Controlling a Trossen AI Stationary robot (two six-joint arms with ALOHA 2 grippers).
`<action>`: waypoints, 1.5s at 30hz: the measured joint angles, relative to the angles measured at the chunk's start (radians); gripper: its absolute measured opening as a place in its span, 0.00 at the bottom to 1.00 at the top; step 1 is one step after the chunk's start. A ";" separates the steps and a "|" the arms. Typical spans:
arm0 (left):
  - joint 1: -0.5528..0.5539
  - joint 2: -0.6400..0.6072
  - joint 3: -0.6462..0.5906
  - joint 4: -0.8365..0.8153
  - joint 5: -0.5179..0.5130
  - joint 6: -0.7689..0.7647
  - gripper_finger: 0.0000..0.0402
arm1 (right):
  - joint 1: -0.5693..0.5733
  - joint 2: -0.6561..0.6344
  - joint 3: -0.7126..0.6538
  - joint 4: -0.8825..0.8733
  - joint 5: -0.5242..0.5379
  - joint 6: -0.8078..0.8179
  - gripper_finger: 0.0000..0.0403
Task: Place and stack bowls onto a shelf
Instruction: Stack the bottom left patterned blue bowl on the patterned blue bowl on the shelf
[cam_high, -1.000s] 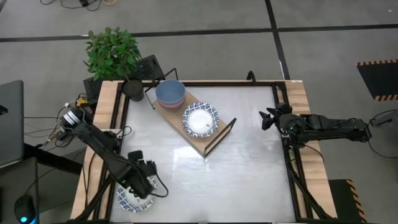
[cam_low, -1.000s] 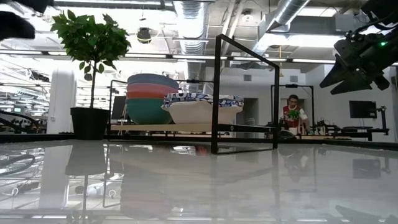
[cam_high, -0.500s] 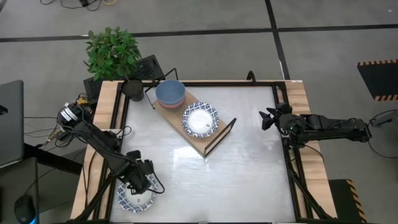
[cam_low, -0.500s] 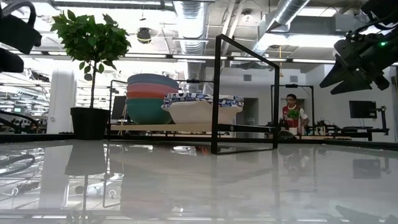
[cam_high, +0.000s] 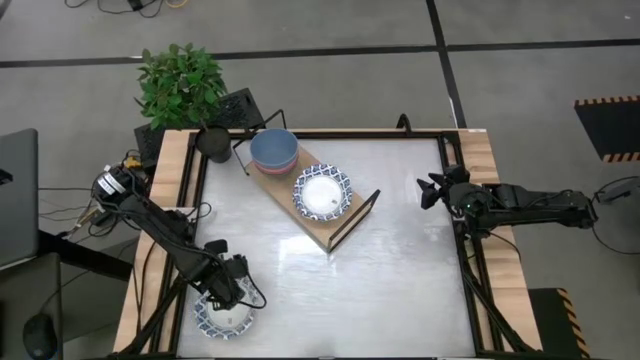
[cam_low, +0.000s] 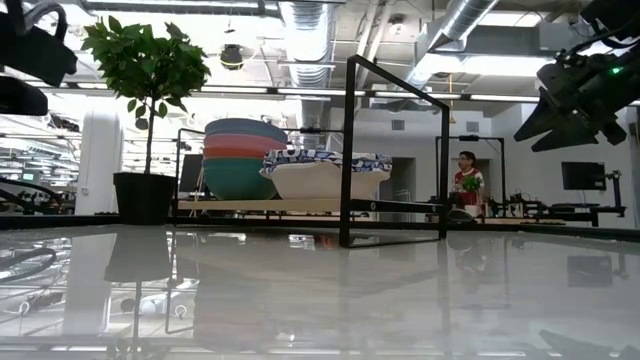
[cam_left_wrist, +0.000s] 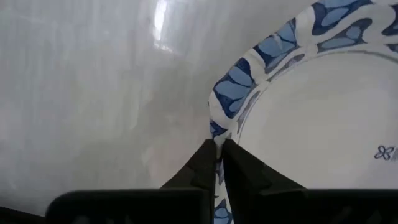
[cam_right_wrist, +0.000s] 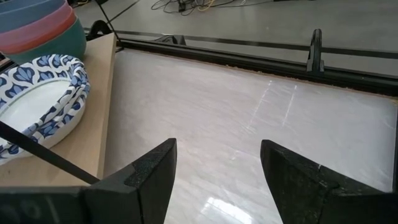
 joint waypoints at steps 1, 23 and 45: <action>0.000 0.000 0.000 0.001 -0.011 -0.005 0.02 | 0.000 0.000 0.000 0.000 0.000 0.000 0.64; 0.113 0.000 0.249 -0.034 -0.190 -0.690 0.00 | 0.000 0.000 0.000 0.000 0.000 0.000 0.64; 0.555 0.000 0.696 -0.298 -0.474 -0.424 0.00 | 0.000 0.000 0.000 0.000 0.000 0.000 0.64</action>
